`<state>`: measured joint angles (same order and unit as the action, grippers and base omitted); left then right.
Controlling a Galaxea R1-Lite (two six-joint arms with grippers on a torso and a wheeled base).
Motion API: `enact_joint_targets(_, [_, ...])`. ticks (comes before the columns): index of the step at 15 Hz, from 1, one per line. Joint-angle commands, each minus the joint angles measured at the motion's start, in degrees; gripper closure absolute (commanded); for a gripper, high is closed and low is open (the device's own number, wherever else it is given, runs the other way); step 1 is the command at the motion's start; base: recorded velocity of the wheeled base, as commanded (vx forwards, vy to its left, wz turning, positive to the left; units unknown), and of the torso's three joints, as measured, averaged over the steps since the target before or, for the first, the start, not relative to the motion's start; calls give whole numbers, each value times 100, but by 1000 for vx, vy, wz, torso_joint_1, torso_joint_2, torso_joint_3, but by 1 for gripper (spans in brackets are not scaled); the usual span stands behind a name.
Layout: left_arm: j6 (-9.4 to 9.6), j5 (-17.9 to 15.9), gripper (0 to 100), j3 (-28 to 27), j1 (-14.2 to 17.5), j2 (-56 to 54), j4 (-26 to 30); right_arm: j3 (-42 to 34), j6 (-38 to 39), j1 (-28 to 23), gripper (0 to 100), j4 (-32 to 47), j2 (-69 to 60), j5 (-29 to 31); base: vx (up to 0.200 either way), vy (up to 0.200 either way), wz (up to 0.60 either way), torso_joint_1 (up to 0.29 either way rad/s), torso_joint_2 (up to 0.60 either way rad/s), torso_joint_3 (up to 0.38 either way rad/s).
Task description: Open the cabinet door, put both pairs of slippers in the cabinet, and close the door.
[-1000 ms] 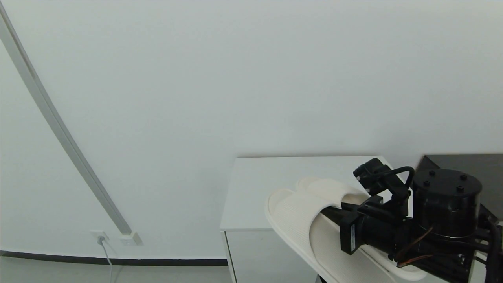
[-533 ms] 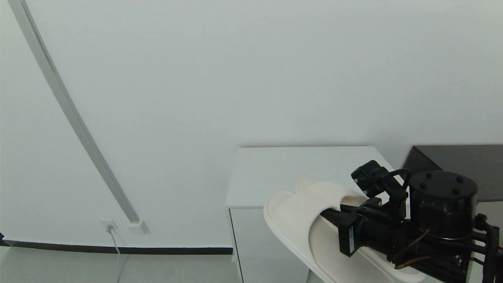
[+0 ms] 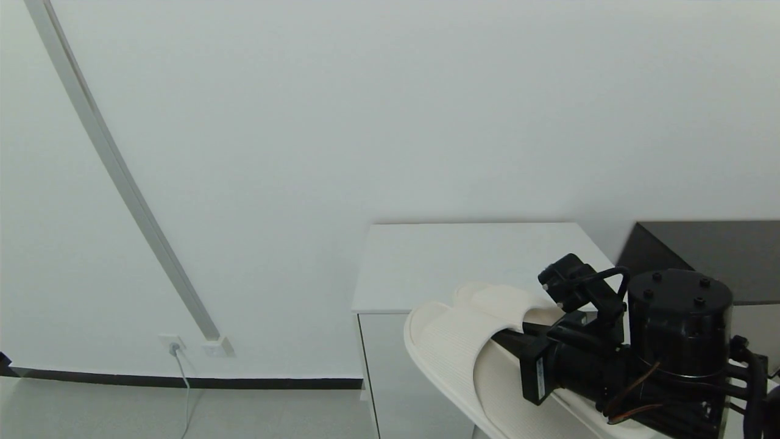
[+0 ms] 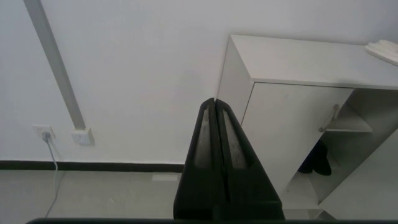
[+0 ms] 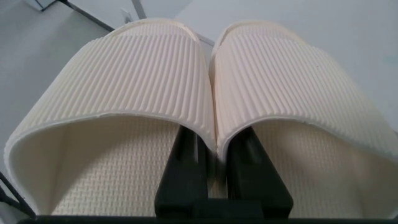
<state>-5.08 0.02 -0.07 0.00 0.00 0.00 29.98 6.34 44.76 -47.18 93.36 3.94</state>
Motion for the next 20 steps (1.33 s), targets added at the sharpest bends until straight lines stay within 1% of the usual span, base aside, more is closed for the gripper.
enact_joint_targets(1, [-1,-2,100,-1,0,0,0,-1,-1,32,100,-2,34,2,0,0,0,0,0,0])
enact_joint_targets(7, [7,6,100,-1,0,9,0,-9,-1,68,100,-2,42,2,0,0,0,0,0,0])
enact_joint_targets(20, [7,-2,100,-1,0,9,0,26,-10,68,100,-11,34,11,0,-200,0,4,2,2])
